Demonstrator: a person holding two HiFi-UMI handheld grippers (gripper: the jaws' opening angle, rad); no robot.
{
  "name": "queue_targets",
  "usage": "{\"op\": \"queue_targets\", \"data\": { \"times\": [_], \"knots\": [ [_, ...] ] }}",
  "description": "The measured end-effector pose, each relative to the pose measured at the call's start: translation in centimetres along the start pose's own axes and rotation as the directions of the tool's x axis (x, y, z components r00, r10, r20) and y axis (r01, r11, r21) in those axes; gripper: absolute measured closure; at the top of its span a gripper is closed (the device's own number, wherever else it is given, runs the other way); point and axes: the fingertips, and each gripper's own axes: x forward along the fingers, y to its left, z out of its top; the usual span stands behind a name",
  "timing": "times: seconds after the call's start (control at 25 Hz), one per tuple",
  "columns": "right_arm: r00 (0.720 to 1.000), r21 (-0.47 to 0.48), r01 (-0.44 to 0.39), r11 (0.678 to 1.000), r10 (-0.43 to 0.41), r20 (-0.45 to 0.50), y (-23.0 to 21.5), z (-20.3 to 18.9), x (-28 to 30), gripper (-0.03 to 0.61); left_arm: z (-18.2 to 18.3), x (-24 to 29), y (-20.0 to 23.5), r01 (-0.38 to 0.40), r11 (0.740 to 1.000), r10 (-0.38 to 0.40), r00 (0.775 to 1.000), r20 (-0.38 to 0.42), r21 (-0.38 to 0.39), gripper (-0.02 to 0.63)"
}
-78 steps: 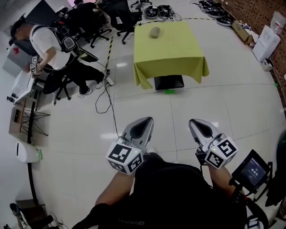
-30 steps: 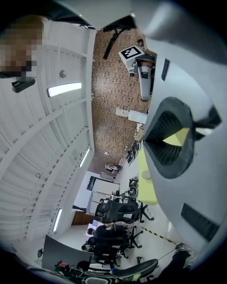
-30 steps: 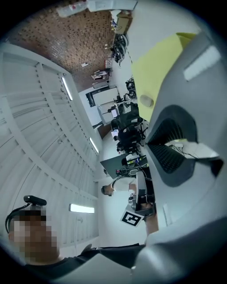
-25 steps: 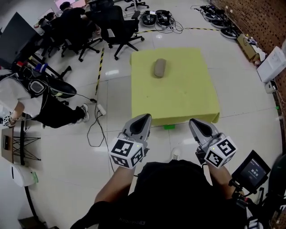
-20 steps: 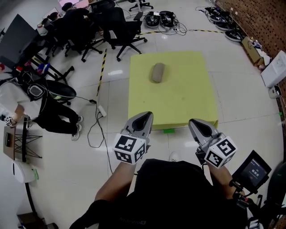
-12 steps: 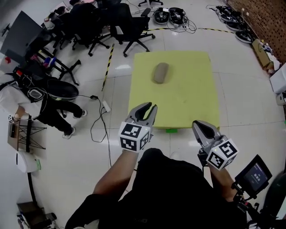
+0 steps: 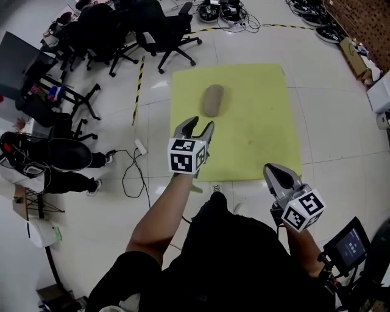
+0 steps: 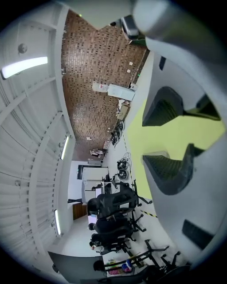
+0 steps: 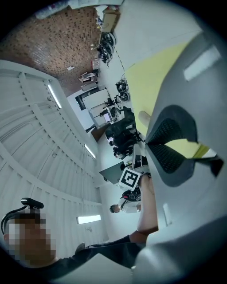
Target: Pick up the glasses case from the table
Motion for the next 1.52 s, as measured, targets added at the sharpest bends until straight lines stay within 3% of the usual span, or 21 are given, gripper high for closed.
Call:
{"op": "queue_targets", "data": {
  "times": [0.12, 0.44, 0.84, 1.2, 1.52],
  "knots": [
    [0.998, 0.015, 0.057, 0.998, -0.057, -0.004, -1.3, 0.4, 0.5, 0.575, -0.5, 4.3, 1.3, 0.01, 1.0, -0.01, 0.999, -0.044, 0.004, 0.36],
    [0.986, 0.059, 0.168, 0.984, -0.166, -0.033, -3.3, 0.6, 4.2, 0.575, -3.2, 13.4, 5.9, 0.032, 0.999, -0.035, 0.986, -0.163, -0.019, 0.339],
    [0.967, 0.107, 0.249, 0.963, -0.24, -0.085, -4.9, -0.6, 6.6, 0.575, -7.5, 21.4, 7.8, 0.061, 0.998, -0.065, 0.945, -0.319, -0.024, 0.207],
    [0.951, 0.122, 0.302, 0.945, -0.291, -0.101, -6.2, -1.0, 5.9, 0.575, -10.6, 24.5, 7.9, 0.059, 0.998, -0.068, 0.911, -0.407, -0.036, 0.165],
    [0.947, 0.089, 0.315, 0.945, -0.307, -0.099, -6.5, -0.7, 4.3, 0.575, -10.2, 24.6, 7.7, 0.059, 0.994, -0.089, 0.919, -0.384, -0.09, 0.186]
  ]
}}
